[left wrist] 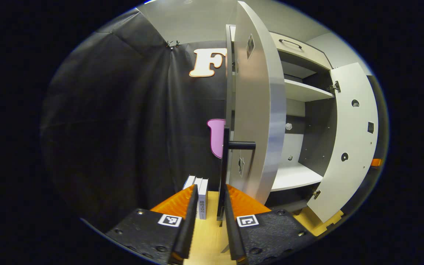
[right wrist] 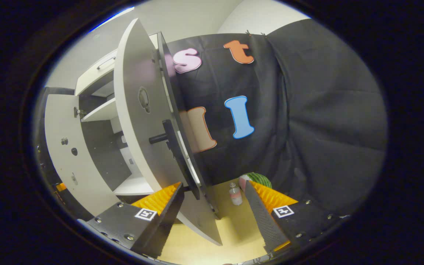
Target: Open the right door of the double-door shoe cabinet with the right hand, and open the left door with the left hand.
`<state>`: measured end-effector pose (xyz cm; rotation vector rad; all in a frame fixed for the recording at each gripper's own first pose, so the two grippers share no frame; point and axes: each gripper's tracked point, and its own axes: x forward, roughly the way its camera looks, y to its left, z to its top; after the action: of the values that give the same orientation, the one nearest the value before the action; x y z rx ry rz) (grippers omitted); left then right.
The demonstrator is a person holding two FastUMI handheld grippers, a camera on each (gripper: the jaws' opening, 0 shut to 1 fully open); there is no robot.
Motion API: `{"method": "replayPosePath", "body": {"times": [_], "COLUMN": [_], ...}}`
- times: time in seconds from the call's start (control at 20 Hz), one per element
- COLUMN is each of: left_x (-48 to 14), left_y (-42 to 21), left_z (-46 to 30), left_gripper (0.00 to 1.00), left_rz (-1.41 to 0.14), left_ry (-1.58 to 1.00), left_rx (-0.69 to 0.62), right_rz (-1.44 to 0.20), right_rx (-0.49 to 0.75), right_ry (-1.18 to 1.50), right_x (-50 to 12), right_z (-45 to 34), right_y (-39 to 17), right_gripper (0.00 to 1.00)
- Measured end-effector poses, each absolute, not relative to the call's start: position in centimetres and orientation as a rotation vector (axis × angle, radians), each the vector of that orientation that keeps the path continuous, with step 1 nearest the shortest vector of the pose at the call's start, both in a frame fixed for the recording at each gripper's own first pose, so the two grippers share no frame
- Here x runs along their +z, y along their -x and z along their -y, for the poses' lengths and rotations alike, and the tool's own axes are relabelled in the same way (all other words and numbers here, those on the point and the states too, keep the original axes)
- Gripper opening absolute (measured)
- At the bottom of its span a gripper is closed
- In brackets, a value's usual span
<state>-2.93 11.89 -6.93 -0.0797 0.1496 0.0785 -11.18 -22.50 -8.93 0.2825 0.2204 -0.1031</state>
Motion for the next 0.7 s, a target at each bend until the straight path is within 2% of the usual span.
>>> {"method": "replayPosePath", "body": {"times": [0.05,0.2,0.25,0.3,0.45,0.6,0.65,0.7], "left_x": [-7.0,-7.0,-6.9,-6.7,-5.6,-3.4,-2.6,-1.9], "left_y": [3.3,4.6,5.1,5.6,7.6,9.5,9.9,10.1], "left_z": [-12.3,-13.1,-13.2,-13.4,-14.2,-12.6,-11.5,-10.5], "left_gripper": [0.47,0.74,0.76,0.83,0.81,0.79,0.74,0.79], "left_rz": [-0.148,-0.152,-0.152,-0.15,-0.149,-0.123,-0.112,-0.1], "left_ry": [0.084,0.103,0.105,0.099,0.052,0.055,0.064,0.073], "left_rx": [0.095,0.123,0.126,0.139,0.186,0.169,0.15,0.131], "right_rz": [-0.221,-0.222,-0.221,-0.219,-0.202,-0.165,-0.15,-0.141], "right_rx": [-0.107,-0.121,-0.127,-0.131,-0.141,-0.147,-0.142,-0.134], "right_ry": [-0.281,-0.269,-0.26,-0.251,-0.216,-0.174,-0.159,-0.144], "right_x": [-8.8,-8.9,-8.8,-8.7,-7.8,-5.7,-4.8,-4.1], "right_z": [22.6,22.7,22.8,22.6,22.1,20.8,20.0,19.1], "right_y": [11.2,12.0,12.4,12.9,14.3,15.7,16.2,16.7], "right_gripper": [0.99,0.99,0.99,0.99,1.0,0.99,0.99,0.99]}}
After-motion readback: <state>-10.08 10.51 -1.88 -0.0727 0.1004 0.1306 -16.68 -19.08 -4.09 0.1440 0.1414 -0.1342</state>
